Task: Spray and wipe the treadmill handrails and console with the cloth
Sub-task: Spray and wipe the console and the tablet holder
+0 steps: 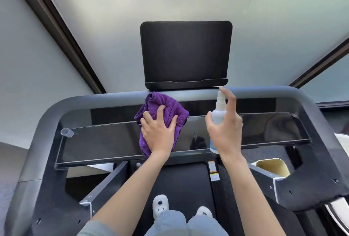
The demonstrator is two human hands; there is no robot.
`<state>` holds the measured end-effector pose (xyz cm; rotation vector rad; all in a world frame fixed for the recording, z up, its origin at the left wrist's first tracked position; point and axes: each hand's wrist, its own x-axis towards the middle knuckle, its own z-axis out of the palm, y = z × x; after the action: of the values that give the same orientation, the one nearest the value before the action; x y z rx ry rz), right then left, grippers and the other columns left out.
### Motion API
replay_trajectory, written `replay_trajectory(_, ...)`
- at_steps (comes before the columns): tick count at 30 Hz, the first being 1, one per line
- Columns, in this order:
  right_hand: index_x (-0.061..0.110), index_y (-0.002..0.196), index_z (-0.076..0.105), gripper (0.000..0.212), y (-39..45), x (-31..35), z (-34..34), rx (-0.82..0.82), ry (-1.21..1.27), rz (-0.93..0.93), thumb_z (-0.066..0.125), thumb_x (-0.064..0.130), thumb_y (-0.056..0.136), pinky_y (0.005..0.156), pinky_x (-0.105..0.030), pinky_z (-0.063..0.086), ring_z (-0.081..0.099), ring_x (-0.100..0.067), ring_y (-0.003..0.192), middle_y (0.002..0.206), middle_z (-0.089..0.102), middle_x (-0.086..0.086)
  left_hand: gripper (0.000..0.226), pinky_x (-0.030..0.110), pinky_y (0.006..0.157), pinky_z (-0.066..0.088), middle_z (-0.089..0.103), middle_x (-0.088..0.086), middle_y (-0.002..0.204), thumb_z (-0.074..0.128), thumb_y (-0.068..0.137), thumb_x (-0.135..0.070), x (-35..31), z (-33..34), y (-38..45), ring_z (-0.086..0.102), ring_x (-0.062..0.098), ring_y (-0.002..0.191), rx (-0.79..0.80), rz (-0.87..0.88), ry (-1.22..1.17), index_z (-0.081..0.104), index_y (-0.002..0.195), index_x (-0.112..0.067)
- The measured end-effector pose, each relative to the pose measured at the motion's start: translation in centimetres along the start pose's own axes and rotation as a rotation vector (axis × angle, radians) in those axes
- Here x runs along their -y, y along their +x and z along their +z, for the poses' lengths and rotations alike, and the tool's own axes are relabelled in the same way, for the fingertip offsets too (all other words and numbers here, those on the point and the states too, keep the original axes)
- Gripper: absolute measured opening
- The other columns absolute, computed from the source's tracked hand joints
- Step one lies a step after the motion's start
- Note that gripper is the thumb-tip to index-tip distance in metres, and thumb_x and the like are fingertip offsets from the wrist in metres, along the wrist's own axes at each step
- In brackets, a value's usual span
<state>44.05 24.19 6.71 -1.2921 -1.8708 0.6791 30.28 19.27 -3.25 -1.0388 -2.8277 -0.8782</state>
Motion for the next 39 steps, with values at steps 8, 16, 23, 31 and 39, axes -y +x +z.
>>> replay_trajectory(8, 0.036, 0.132, 0.037, 0.063, 0.3, -4.2, -4.7, -0.057, -0.005, 0.039, 0.064, 0.005, 0.085, 0.061, -0.041, 0.054, 0.057, -0.022, 0.056, 0.066, 0.054, 0.006, 0.048, 0.039, 0.068, 0.049, 0.052, 0.015, 0.102, 0.066, 0.082, -0.055, -8.3, 3.9, -2.6, 0.052, 0.031, 0.083, 0.058, 0.128, -0.034, 0.061, 0.119, -0.024)
replay_trajectory(16, 0.031, 0.134, 0.037, 0.064, 1.5, -9.1, -10.4, -0.064, -0.063, 0.021, 0.067, 0.003, 0.084, 0.066, -0.048, 0.056, 0.061, -0.028, 0.063, 0.102, 0.066, -0.007, 0.046, 0.042, 0.078, 0.046, 0.05, 0.016, 0.122, 0.05, 0.088, -0.05, -19.7, 9.0, -7.4, 0.05, 0.035, 0.102, 0.261, 0.317, -0.071, 0.054, 0.128, -0.027)
replay_trajectory(23, 0.028, 0.134, 0.038, 0.063, 2.1, -10.0, -11.0, -0.046, -0.077, 0.045, 0.065, 0.001, 0.083, 0.061, -0.051, 0.055, 0.058, -0.03, 0.057, 0.08, 0.06, -0.002, 0.05, 0.043, 0.076, 0.047, 0.05, 0.016, 0.112, 0.035, 0.085, -0.045, -19.8, 9.2, -7.6, 0.048, 0.035, 0.098, 0.325, 0.399, -0.202, 0.062, 0.119, -0.021)
replay_trajectory(31, 0.03, 0.136, 0.036, 0.063, 1.7, -5.9, -5.4, 0.042, -0.016, 0.012, 0.065, 0.004, 0.085, 0.069, -0.051, 0.055, 0.061, -0.031, 0.062, 0.073, 0.061, -0.004, 0.032, 0.036, 0.063, 0.051, 0.052, 0.01, 0.097, 0.061, 0.085, -0.048, -7.3, 5.1, -3.5, 0.054, 0.031, 0.09, 0.049, 0.363, -0.192, 0.067, 0.105, -0.025)
replay_trajectory(39, 0.031, 0.136, 0.037, 0.064, 0.1, 0.5, 2.4, 0.13, 0.067, -0.106, 0.064, 0.002, 0.085, 0.065, -0.05, 0.053, 0.057, -0.03, 0.062, 0.076, 0.056, 0.001, 0.031, 0.026, 0.064, 0.043, 0.047, 0.001, 0.097, 0.065, 0.083, -0.05, 6.8, -2.6, 0.6, 0.052, 0.021, 0.094, -0.01, 0.222, -0.131, 0.066, 0.106, -0.029)
